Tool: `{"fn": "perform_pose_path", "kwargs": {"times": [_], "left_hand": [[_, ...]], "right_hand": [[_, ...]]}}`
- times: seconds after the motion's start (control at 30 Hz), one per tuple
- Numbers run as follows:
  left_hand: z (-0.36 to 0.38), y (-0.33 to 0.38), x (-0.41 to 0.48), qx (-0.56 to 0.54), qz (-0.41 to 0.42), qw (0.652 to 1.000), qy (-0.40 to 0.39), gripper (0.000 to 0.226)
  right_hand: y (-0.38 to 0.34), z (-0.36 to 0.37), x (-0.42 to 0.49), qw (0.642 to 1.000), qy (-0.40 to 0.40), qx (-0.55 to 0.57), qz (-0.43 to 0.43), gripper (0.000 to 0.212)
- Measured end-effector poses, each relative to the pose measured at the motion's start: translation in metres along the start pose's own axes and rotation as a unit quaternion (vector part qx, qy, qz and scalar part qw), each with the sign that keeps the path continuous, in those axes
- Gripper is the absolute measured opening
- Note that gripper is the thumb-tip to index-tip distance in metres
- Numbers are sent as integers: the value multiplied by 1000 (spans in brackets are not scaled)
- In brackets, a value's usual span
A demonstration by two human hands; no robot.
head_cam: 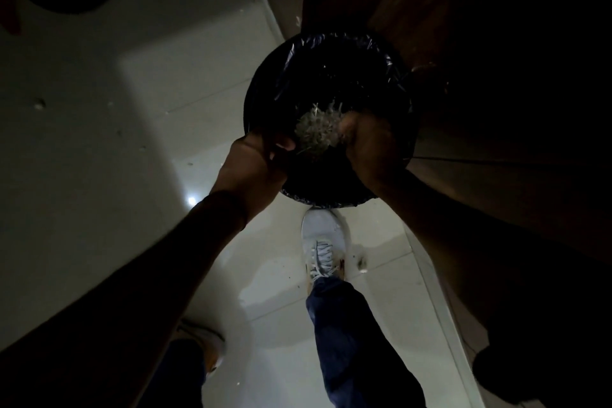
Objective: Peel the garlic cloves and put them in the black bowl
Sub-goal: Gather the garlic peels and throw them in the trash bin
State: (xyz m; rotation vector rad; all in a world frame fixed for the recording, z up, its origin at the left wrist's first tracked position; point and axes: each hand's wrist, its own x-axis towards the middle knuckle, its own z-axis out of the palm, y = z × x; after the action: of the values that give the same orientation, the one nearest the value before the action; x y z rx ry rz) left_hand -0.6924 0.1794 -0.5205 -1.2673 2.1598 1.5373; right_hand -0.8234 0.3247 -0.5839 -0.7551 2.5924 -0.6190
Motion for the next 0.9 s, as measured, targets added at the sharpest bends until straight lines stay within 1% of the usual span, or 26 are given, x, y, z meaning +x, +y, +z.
{"fn": "perform_pose_path", "kwargs": {"times": [0.03,0.07,0.13,0.2,0.3,0.33,0.4,0.47,0.53,0.6,0.67,0.77,0.9], "left_hand": [[-1,0,-2,1,5,1000,4,21],[-3,1,-4,0,9,1000,7,22],[-8,2,-11,-5,18,1000,10,23],[-12,3,-19,-12,25,1000,8,21],[-26,6,-36,-1,44,999,16,23],[-33,8,-43,7,53,998,18,25],[-49,12,-62,14,74,997,23,27],[-71,16,-87,25,91,995,36,26],[-97,16,-115,33,104,993,50,23],[-127,10,-148,39,100,992,63,20],[-163,5,-188,52,80,992,79,19],[-227,4,-257,51,48,991,115,19],[-313,-8,-363,34,-4,979,201,24]], "right_hand": [[-1,-3,1,999,-32,16,-3,16],[-6,-7,0,998,-54,27,-6,19],[-10,-15,1,996,-77,37,4,20],[-17,-25,-1,994,-107,17,13,20],[-39,-42,-11,993,-107,26,-51,29],[-48,-45,-15,992,-108,26,-59,31],[-71,-55,-27,993,-101,23,-53,32],[-98,-65,-43,994,-89,45,-36,28],[-132,-81,-63,990,-117,73,-10,28],[-171,-96,-88,985,-152,81,-11,29],[-217,-116,-118,980,-175,83,-53,26],[-297,-145,-158,967,-192,66,-155,23],[-417,-169,-216,933,-236,29,-271,24]]}}
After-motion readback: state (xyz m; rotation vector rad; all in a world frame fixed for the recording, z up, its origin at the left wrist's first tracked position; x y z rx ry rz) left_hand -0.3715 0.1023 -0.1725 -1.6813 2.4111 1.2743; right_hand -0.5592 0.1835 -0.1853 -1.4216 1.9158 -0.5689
